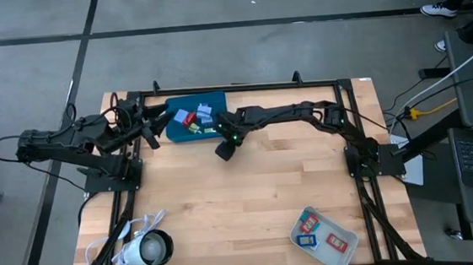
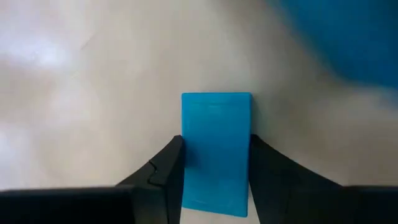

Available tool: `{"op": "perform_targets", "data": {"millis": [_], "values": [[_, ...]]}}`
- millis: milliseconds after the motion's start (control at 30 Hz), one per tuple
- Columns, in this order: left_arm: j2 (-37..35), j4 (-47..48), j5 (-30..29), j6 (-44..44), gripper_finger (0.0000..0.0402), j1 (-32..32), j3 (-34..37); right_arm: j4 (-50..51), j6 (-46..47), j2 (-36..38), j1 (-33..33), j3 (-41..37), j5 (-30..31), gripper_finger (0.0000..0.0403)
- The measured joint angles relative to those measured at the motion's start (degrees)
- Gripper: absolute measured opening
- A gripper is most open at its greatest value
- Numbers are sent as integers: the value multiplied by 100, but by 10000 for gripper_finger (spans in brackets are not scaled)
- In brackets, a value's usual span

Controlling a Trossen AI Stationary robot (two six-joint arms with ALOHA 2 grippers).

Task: Pick & Place Office items
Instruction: Put the light blue digital clock into the white bin

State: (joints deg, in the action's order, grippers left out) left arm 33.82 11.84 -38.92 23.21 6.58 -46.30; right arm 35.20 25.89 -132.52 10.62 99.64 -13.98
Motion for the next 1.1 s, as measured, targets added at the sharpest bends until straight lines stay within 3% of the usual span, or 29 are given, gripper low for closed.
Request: {"op": "perform_targets", "data": {"millis": [233, 467, 733, 933, 1100], "values": [[0, -1, -57, -46, 196, 0, 0, 504, 40, 99, -354, 138, -1007, 136], [7, -2, -61, -136, 196, 1, 0, 626, -75, 230, -646, 166, -1477, 136], [7, -2, -48, -167, 196, -1, 0, 1607, -636, 461, -1016, 172, -1975, 136], [7, -15, 11, -344, 196, -1, 0, 1943, -942, 966, -1286, 174, -1962, 136], [7, -33, 12, -344, 196, -1, 0, 1969, -911, 1517, -1405, 178, -1089, 136]]}}
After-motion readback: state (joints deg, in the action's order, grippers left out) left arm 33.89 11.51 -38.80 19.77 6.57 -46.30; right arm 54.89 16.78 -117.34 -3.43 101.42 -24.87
